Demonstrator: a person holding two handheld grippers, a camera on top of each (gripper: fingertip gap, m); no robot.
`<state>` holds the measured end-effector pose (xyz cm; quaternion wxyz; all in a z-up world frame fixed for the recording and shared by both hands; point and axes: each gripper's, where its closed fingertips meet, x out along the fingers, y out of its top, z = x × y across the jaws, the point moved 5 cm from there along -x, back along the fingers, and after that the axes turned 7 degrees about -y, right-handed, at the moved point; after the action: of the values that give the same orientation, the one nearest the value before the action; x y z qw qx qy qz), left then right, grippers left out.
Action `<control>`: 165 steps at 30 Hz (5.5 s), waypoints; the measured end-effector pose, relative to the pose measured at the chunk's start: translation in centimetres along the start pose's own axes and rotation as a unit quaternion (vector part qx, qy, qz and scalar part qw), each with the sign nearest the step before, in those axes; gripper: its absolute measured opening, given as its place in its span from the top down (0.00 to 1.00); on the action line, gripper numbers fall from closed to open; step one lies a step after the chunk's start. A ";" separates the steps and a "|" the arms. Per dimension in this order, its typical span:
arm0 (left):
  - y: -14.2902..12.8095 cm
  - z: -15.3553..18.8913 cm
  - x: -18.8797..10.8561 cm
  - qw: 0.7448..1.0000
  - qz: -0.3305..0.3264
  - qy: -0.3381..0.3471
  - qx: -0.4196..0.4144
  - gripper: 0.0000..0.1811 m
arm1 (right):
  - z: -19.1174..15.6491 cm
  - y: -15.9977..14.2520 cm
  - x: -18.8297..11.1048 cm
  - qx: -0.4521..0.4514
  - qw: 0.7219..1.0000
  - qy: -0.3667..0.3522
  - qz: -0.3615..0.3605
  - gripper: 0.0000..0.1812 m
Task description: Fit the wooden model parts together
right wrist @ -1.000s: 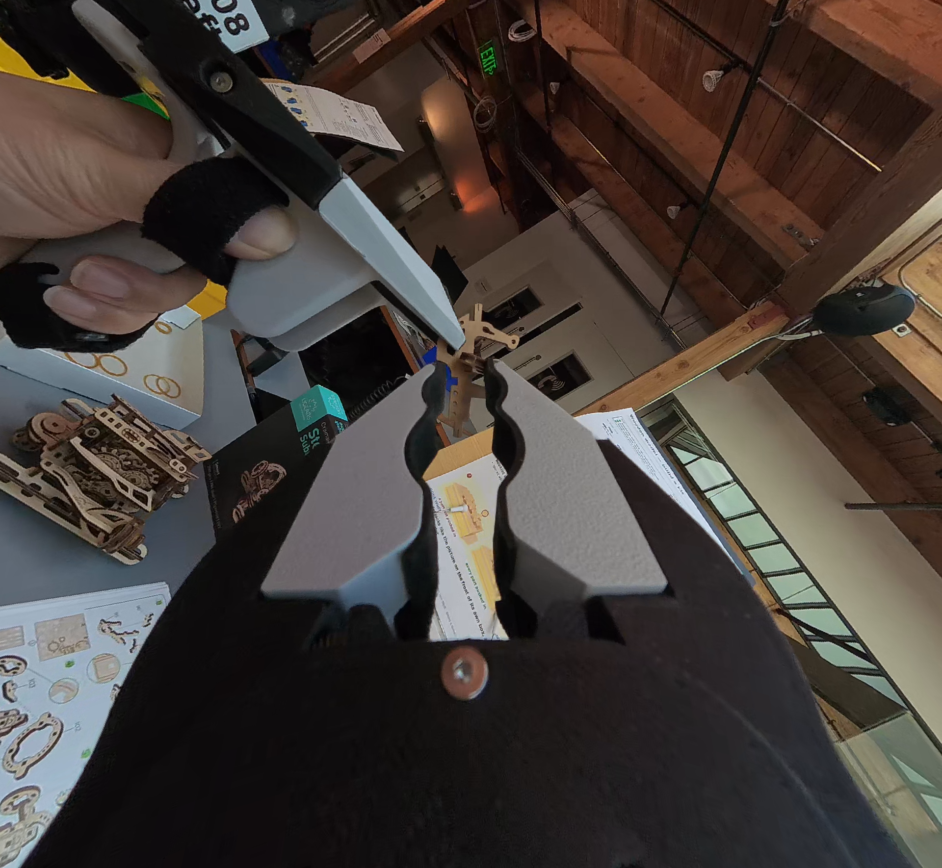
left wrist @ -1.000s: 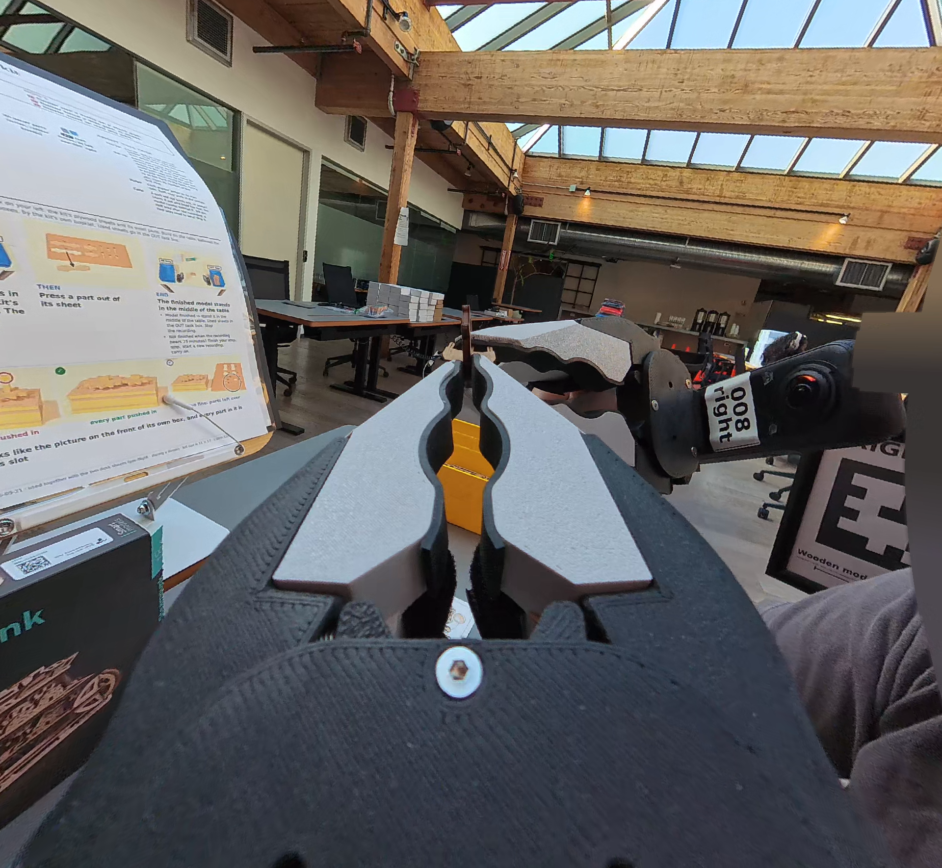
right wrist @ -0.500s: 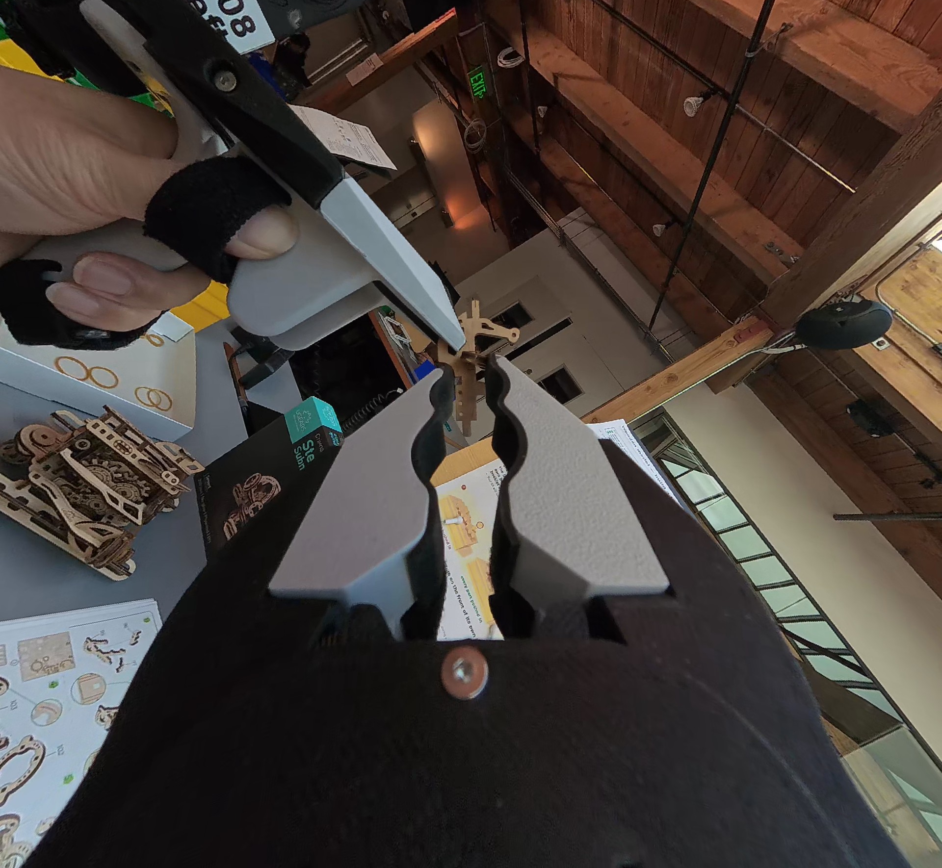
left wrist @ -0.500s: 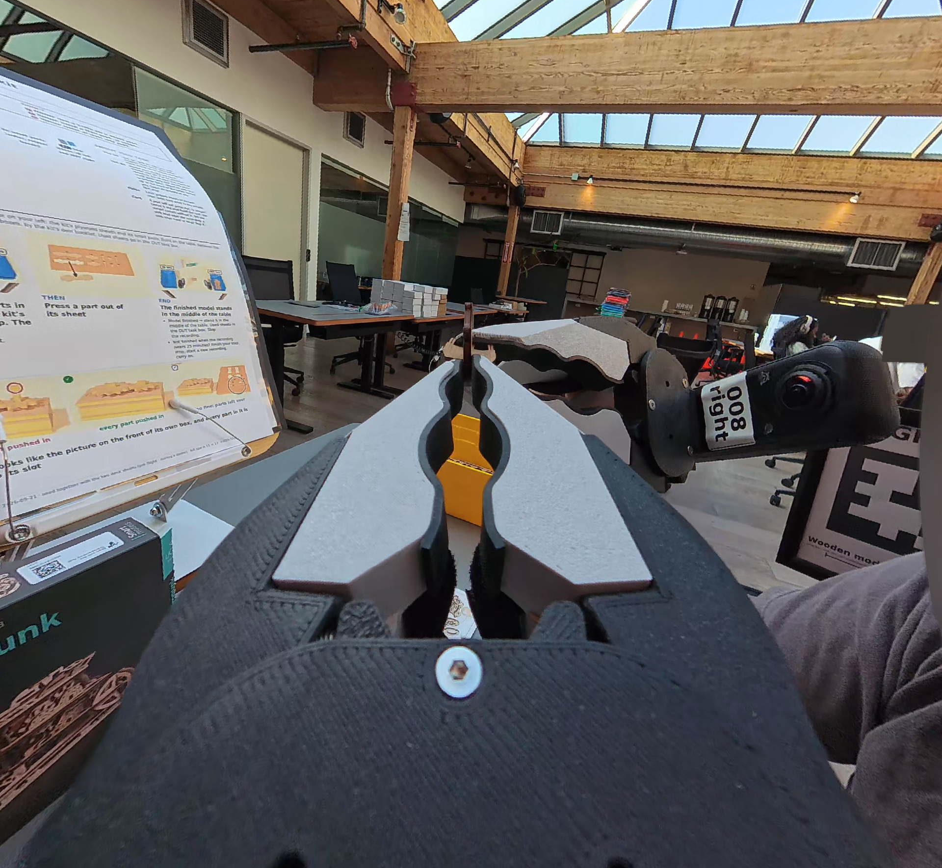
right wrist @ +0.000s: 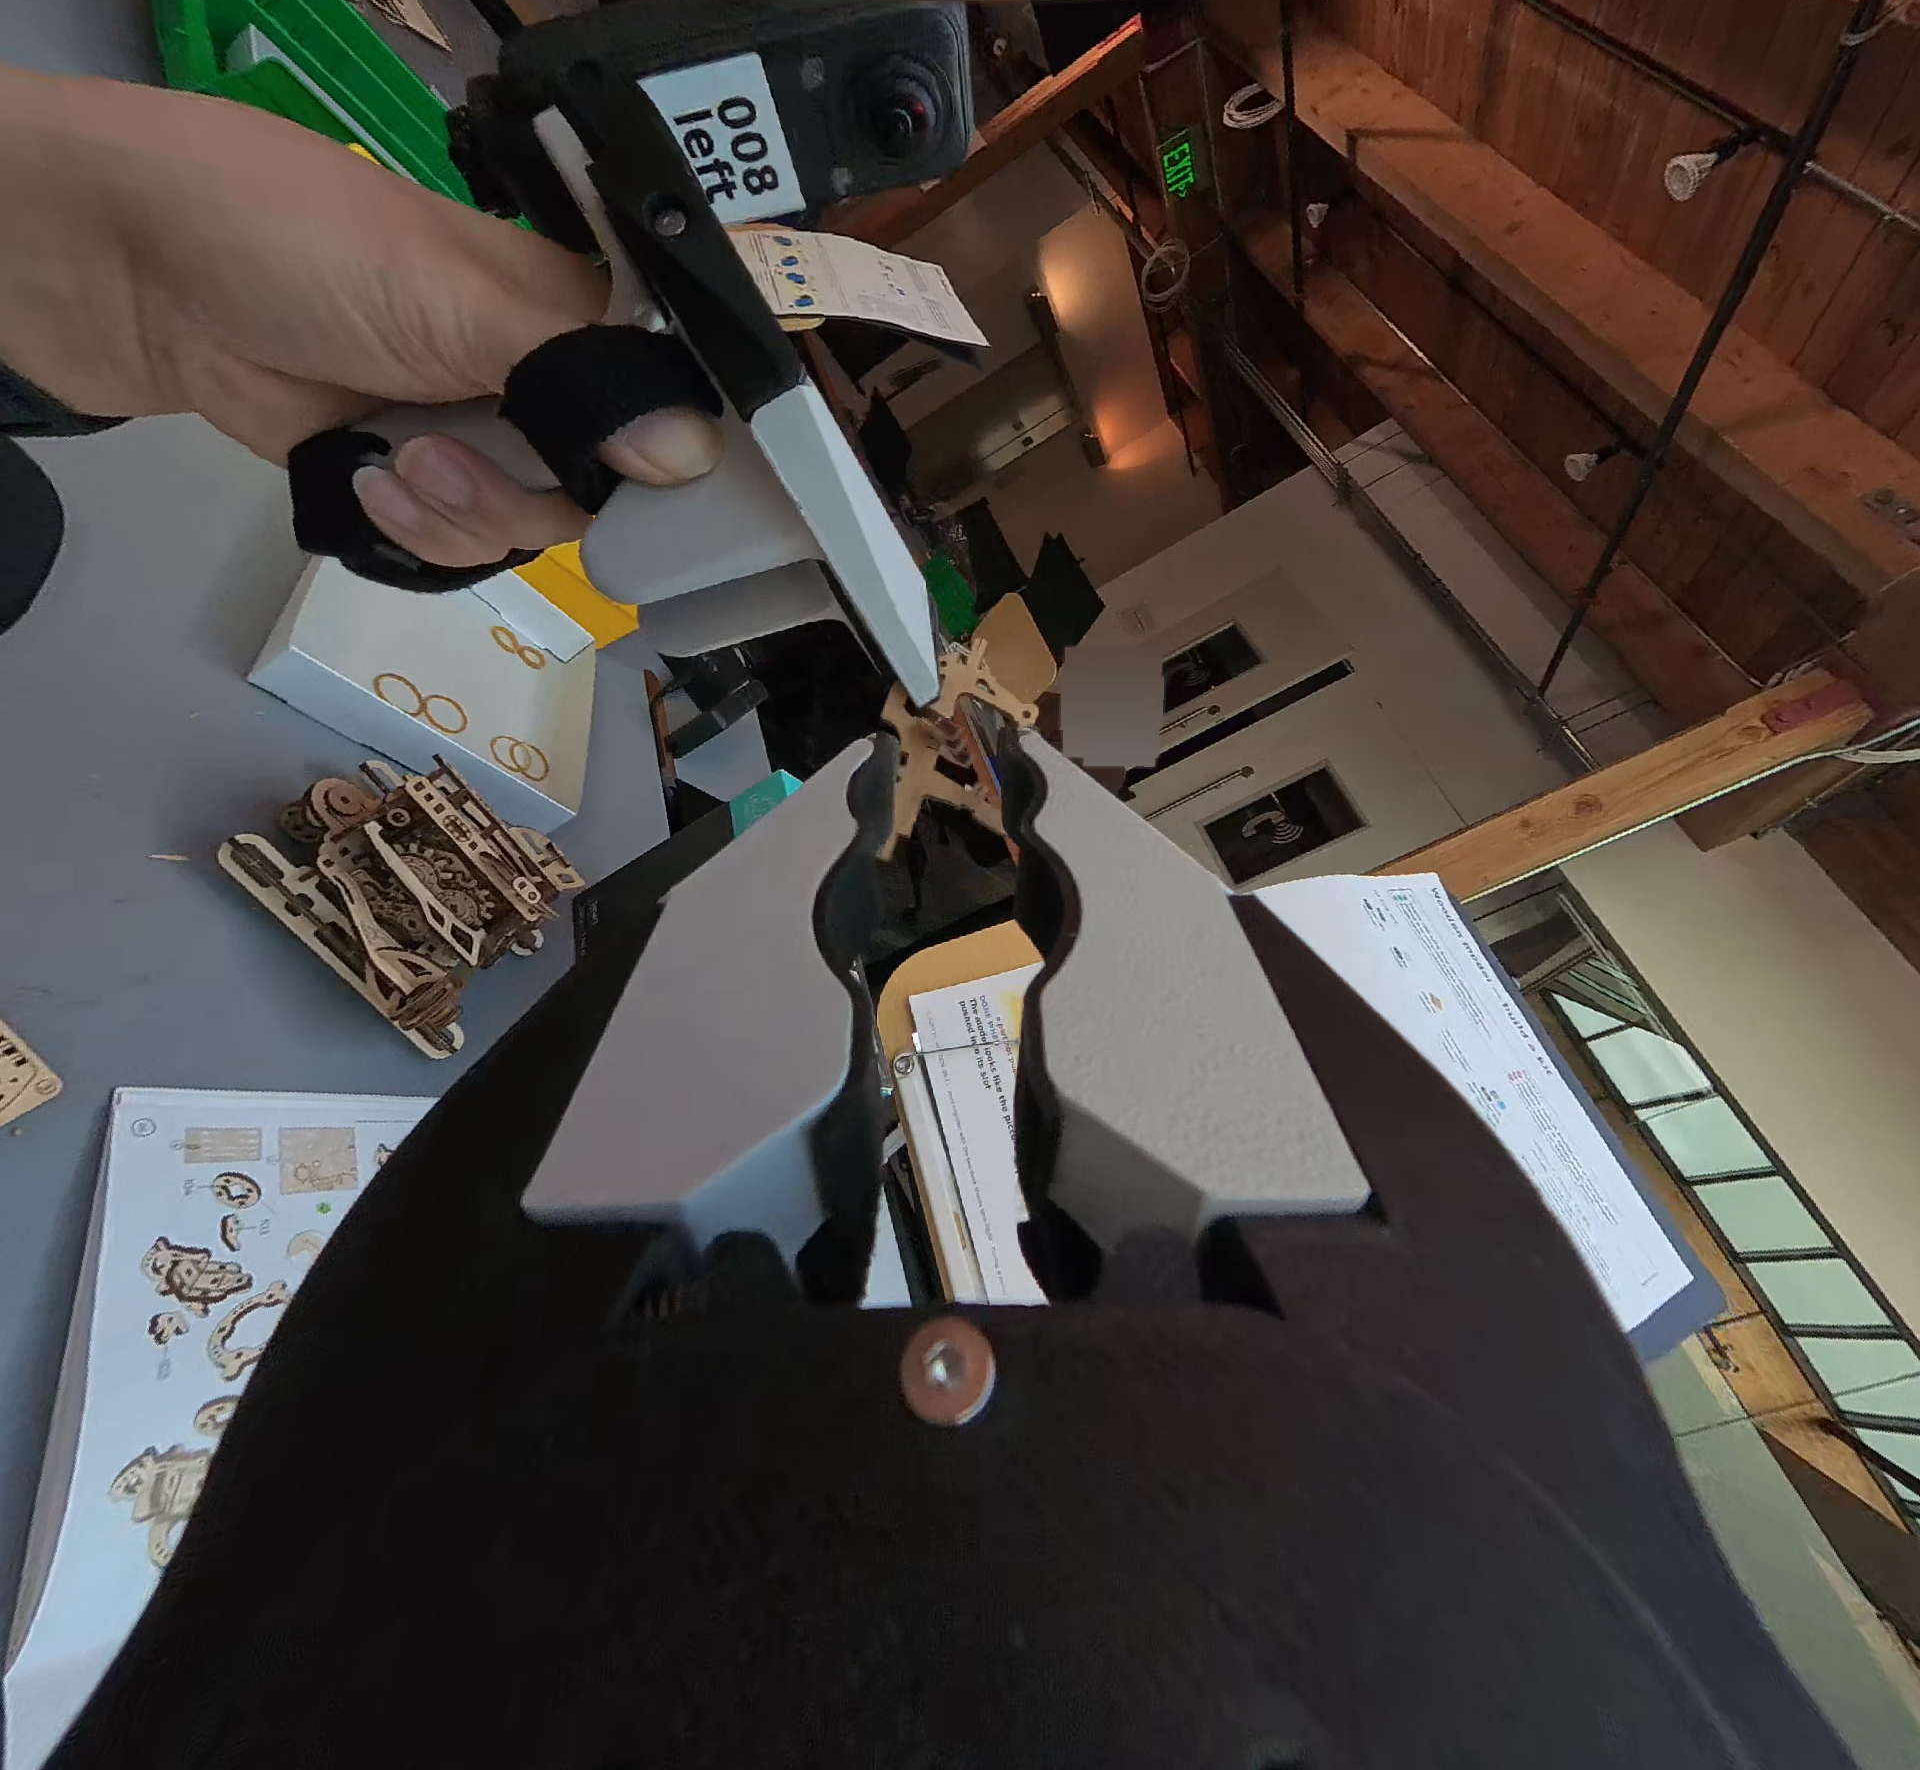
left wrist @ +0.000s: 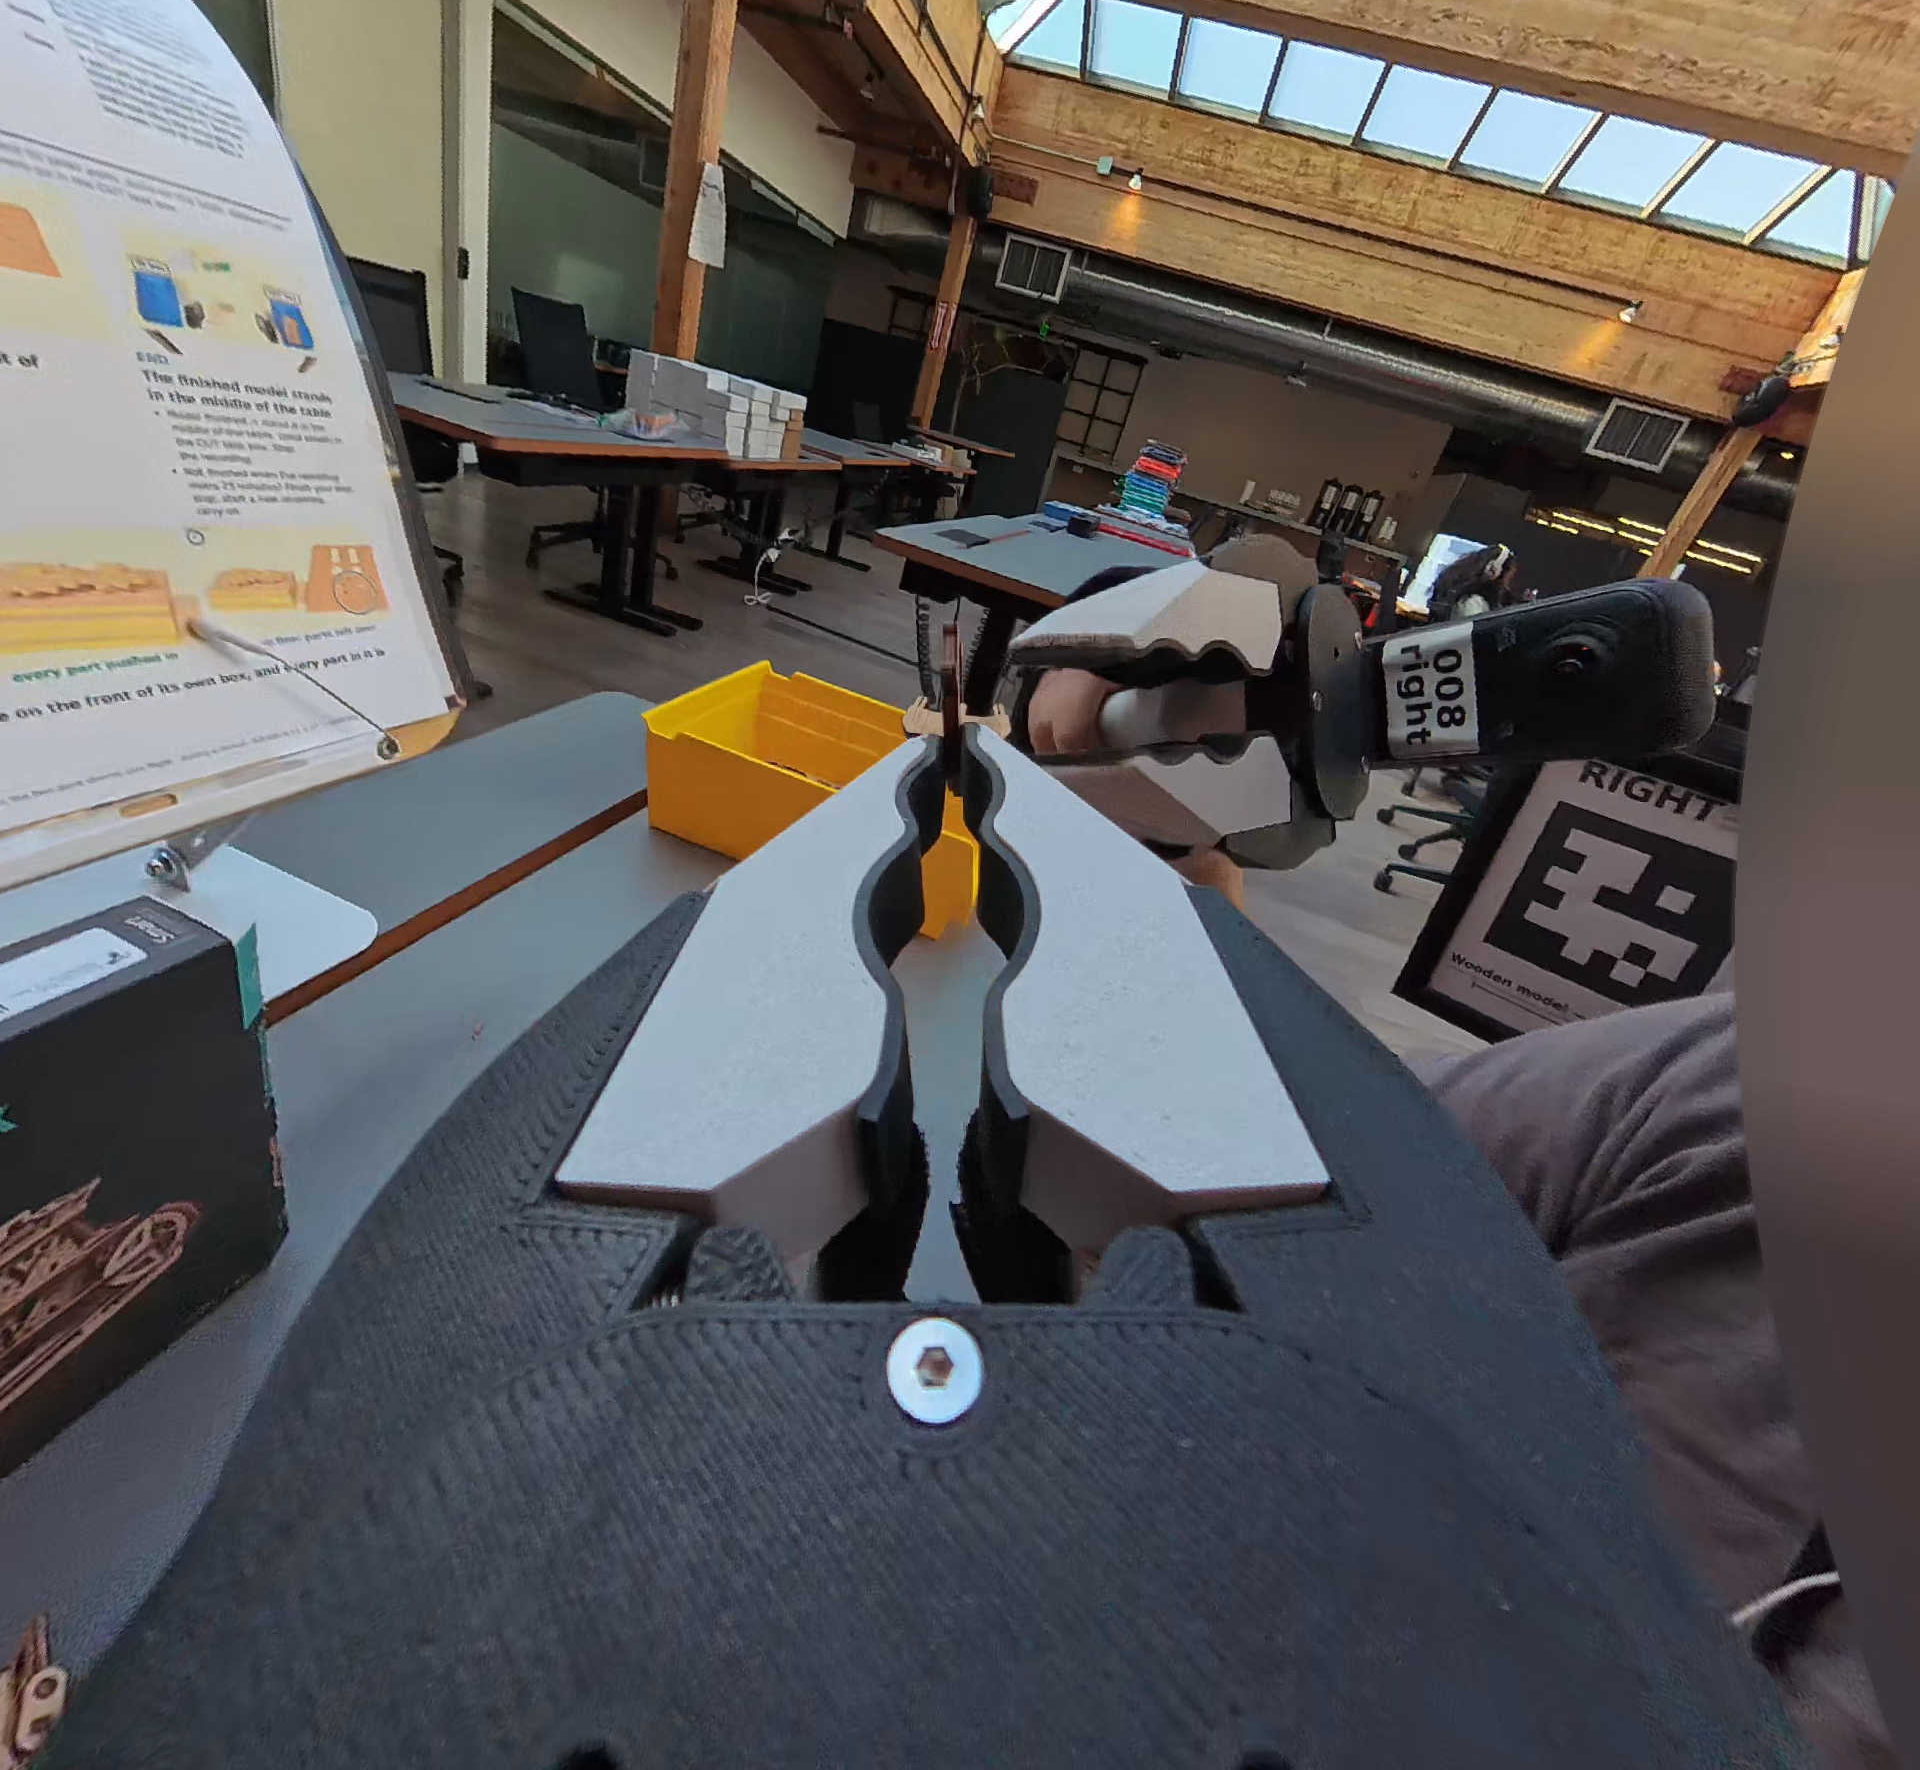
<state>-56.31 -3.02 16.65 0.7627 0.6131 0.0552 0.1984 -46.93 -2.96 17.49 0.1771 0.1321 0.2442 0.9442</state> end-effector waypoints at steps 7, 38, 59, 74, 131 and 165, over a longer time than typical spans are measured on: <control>-2.5 -1.9 -0.4 0.986 -0.084 -0.072 -0.127 1.00 | -1.0 -0.9 -1.9 -0.047 0.996 0.072 0.000 0.95; -5.5 -2.2 -1.9 0.952 -0.203 -0.146 -0.175 1.00 | -3.7 -3.2 1.1 0.218 0.943 0.251 0.010 0.94; -2.4 -3.0 -2.4 0.974 -0.075 -0.141 -0.160 0.84 | -0.3 -2.8 1.1 0.148 0.985 0.087 0.010 0.98; -2.0 -2.2 0.9 0.977 -0.004 -0.156 -0.148 1.00 | 0.6 -2.3 1.8 0.104 0.995 -0.005 -0.002 0.98; -3.1 -1.5 1.3 0.989 -0.097 -0.052 -0.100 1.00 | -1.4 -2.1 0.6 -0.002 0.997 0.062 -0.037 0.96; -1.3 1.0 -0.5 0.991 -0.093 -0.093 0.025 1.00 | -2.8 0.3 -0.7 -0.171 0.984 0.035 0.017 1.00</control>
<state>-56.13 -4.32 15.54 0.7644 0.6396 0.0458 0.0674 -47.35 -4.64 15.21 0.1725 0.0708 0.0827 0.9790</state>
